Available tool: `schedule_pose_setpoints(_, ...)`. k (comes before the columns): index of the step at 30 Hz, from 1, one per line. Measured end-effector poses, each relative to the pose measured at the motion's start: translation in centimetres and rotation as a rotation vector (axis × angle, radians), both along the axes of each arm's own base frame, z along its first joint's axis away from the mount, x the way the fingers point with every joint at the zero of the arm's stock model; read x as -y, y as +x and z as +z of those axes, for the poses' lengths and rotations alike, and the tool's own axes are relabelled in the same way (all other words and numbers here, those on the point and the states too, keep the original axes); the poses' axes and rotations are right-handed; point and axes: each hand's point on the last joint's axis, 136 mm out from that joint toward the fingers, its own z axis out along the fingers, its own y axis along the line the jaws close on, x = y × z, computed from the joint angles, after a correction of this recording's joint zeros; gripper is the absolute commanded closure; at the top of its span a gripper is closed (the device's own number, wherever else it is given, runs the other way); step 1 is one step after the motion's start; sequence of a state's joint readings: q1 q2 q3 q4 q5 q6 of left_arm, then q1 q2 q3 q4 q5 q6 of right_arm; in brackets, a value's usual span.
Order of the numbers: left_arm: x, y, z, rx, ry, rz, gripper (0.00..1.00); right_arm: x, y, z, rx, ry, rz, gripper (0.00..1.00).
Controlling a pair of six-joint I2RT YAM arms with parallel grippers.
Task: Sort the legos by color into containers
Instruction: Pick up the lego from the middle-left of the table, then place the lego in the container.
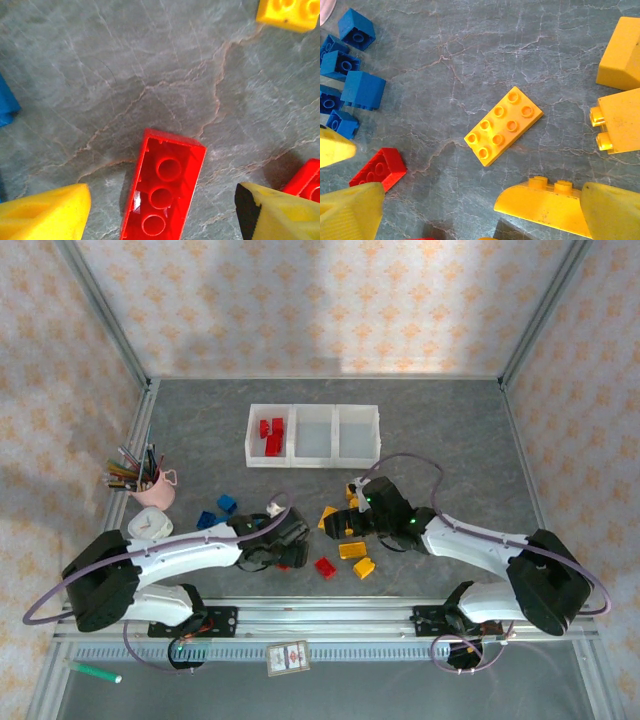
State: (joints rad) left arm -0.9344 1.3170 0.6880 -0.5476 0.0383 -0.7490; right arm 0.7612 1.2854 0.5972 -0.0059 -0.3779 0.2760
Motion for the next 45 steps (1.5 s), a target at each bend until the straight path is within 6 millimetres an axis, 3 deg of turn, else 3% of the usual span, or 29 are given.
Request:
schedule_pose_setpoints(3,0.2,-0.3,-0.9,-0.017,0.008,-0.004,0.21,0.1,0.1,0.0,0.003,-0.003,-0.005,0.0)
schedule_pose_setpoints(9,-0.1,-0.5,-2.5,-0.041,0.041,0.002,0.33,0.2,0.2,0.0,0.005,-0.006,-0.013,0.0)
schedule_pose_setpoints(22,-1.2,-0.1,-2.6,-0.001,0.062,0.043,0.68,-0.1,0.5,0.1,0.017,0.006,-0.012,0.0)
schedule_pose_setpoints(27,-1.2,0.0,-2.4,0.01,0.052,0.051,0.74,-0.2,0.5,0.3,0.018,0.007,-0.012,0.0)
schedule_pose_setpoints(31,-1.4,0.4,-2.0,0.033,0.063,0.061,0.79,-0.8,1.1,1.6,0.036,0.03,-0.016,0.0)
schedule_pose_setpoints(35,-1.0,2.1,0.2,0.095,0.022,0.102,0.82,-1.6,2.1,3.7,0.061,0.069,-0.027,0.0)
schedule_pose_setpoints(38,-1.3,4.8,3.0,0.17,-0.031,0.178,0.82,-2.3,3.1,5.3,0.077,0.099,-0.042,0.0)
schedule_pose_setpoints(45,-5.4,12.8,9.8,0.36,-0.053,0.372,0.82,-2.8,6.4,6.8,0.081,0.124,-0.105,0.0)
